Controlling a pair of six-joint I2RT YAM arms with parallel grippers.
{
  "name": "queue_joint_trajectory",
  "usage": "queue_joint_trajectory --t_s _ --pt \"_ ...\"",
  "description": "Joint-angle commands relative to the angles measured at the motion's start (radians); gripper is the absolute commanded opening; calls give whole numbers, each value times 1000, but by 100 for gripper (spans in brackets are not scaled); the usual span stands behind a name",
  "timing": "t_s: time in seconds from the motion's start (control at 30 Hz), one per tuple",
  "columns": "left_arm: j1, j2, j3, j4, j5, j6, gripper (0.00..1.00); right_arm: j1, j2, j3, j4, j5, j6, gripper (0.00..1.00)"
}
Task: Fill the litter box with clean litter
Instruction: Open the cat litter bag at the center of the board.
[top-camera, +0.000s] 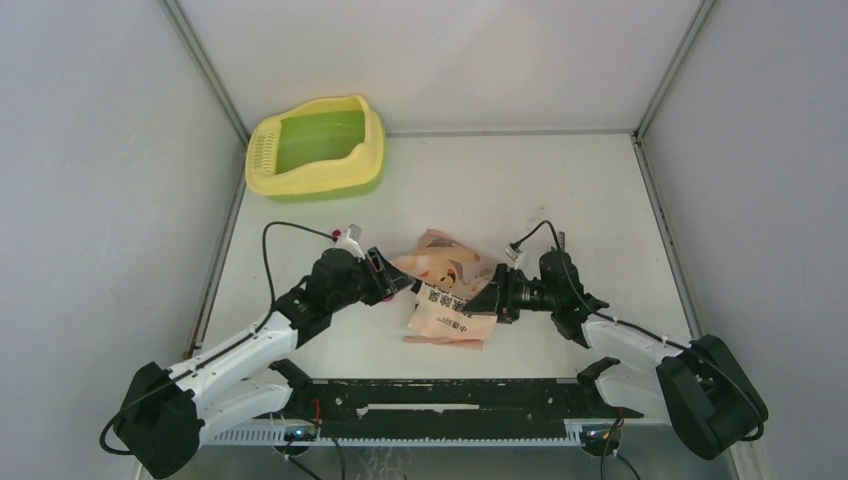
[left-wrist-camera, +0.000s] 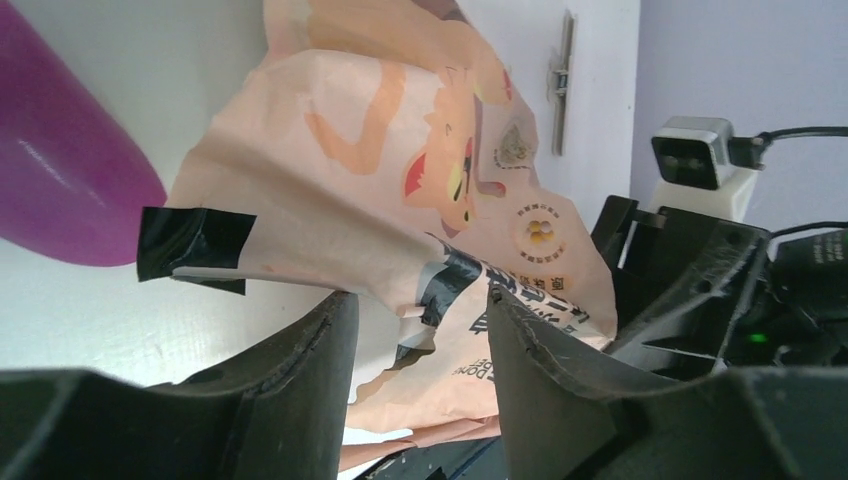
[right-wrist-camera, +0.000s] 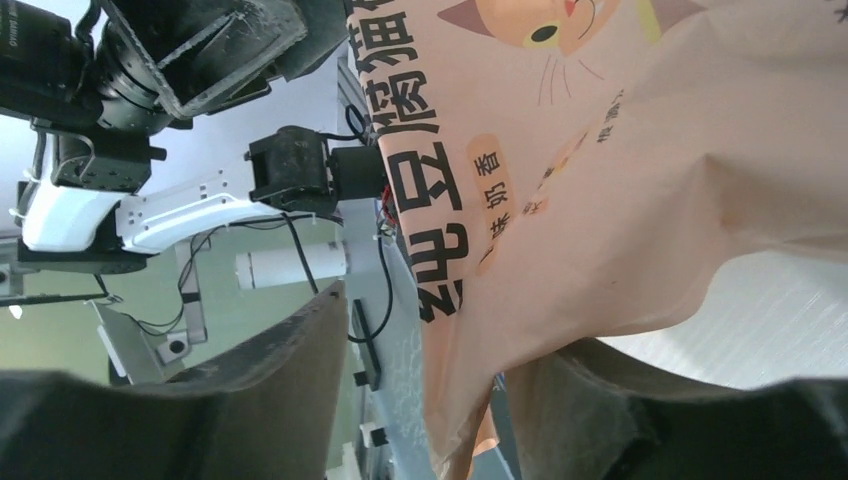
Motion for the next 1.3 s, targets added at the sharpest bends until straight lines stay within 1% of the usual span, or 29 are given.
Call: queue_joint_trajectory --t_s 0.0,0.1,0.27,0.33,0.43,0.6,0.73,0.87,1.27 --pt "-2 -11 59 -31 -47 20 55 11 -71 54 -99 25 -71 69" --pt "-2 9 62 -30 -41 20 55 16 -144 68 -237 59 -124 72" --pt "-1 9 62 -29 -48 17 55 22 -264 113 -481 127 -217 74" --pt "-2 3 67 -41 -61 22 55 23 -303 130 -554 158 -246 74" --pt "-2 -1 66 -47 -78 23 55 24 -343 160 -633 188 -272 74" --pt "-2 -18 63 -49 -98 17 55 26 -352 227 -731 245 -317 74" --pt "-2 -27 63 -54 -107 16 55 27 -323 298 -783 297 -357 73" --pt "-2 -24 65 -52 -107 11 55 28 -273 350 -795 324 -386 73" --pt "-2 -39 46 -22 -176 -22 55 28 -174 378 -762 364 -416 73"
